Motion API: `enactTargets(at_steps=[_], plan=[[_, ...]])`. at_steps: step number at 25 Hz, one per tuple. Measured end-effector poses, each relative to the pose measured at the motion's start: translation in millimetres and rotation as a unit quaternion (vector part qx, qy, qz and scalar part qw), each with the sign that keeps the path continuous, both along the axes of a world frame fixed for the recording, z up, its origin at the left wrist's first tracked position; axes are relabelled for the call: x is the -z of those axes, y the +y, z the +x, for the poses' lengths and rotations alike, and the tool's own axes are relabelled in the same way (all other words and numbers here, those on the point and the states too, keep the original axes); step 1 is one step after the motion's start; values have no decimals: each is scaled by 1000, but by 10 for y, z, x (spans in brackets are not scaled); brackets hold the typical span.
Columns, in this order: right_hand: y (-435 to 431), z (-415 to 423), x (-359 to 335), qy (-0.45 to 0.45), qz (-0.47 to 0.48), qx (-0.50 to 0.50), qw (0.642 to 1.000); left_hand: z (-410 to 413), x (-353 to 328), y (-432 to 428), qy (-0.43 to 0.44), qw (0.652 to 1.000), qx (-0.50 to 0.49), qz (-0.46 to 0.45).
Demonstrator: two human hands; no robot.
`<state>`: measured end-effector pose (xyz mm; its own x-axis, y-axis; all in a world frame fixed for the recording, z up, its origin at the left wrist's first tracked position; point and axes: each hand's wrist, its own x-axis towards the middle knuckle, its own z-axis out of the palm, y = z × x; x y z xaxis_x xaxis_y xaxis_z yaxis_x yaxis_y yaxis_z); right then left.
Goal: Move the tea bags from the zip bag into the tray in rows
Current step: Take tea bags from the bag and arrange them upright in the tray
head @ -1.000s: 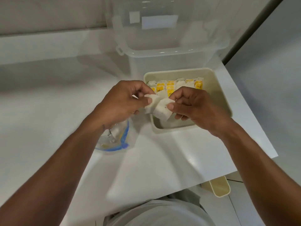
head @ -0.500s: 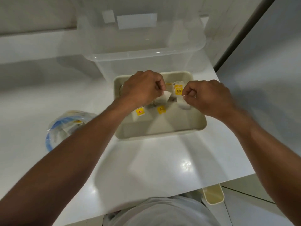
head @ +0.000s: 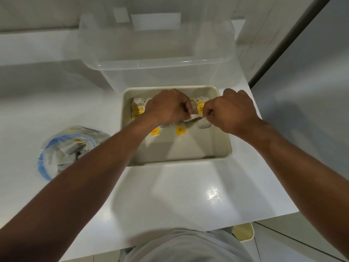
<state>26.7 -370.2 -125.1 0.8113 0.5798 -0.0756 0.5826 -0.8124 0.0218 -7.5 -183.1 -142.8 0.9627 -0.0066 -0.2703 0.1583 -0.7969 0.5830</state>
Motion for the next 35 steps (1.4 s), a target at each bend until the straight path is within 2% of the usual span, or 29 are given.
enactTargets(at_steps=[2, 4, 6, 8, 10, 13, 15, 18, 22, 25, 26, 28, 31, 33, 35], plan=[[-5, 32, -33, 16, 19, 1, 1000, 2, -17, 26, 14, 998, -17, -66], [17, 38, -38, 18, 10, -2, 1000, 35, -4, 54, 8, 998, -26, -64], [61, 36, 10, -7, -25, -5, 1000, 61, 27, 59, 11, 1000, -15, -24], [113, 57, 65, -62, -74, -2, 995, 81, 61, 25, 13, 998, -10, 53], [159, 82, 95, -92, -108, 10, 990, 100, 106, -3, -16, 993, -35, 116], [207, 67, 105, -103, -127, 14, 987, 108, 165, 4, -76, 986, -50, 137], [225, 29, 98, -104, -135, 11, 985, 102, 170, -5, -85, 986, -46, 139], [228, 10, 92, -120, -133, 11, 984, 59, 175, -52, -59, 993, -16, 101], [203, 13, 103, -145, -137, 9, 980, 10, 99, -14, -15, 999, 48, -3], [202, 16, 111, -151, -135, 13, 979, 53, 85, -17, -4, 998, 53, -45], [210, 20, 106, -156, -135, 17, 978, 71, 93, -35, -13, 999, 47, -23], [232, 33, 99, -155, -141, 22, 978, 99, 132, -83, -49, 995, 32, 82], [254, 14, 95, -151, -150, 29, 977, 108, 202, -157, -112, 967, 22, 229], [274, -23, 91, -150, -160, 36, 975, 104, 243, -151, -129, 954, 24, 269], [303, -40, 71, -145, -164, 38, 975, 87, 245, -122, -133, 954, 19, 269]])
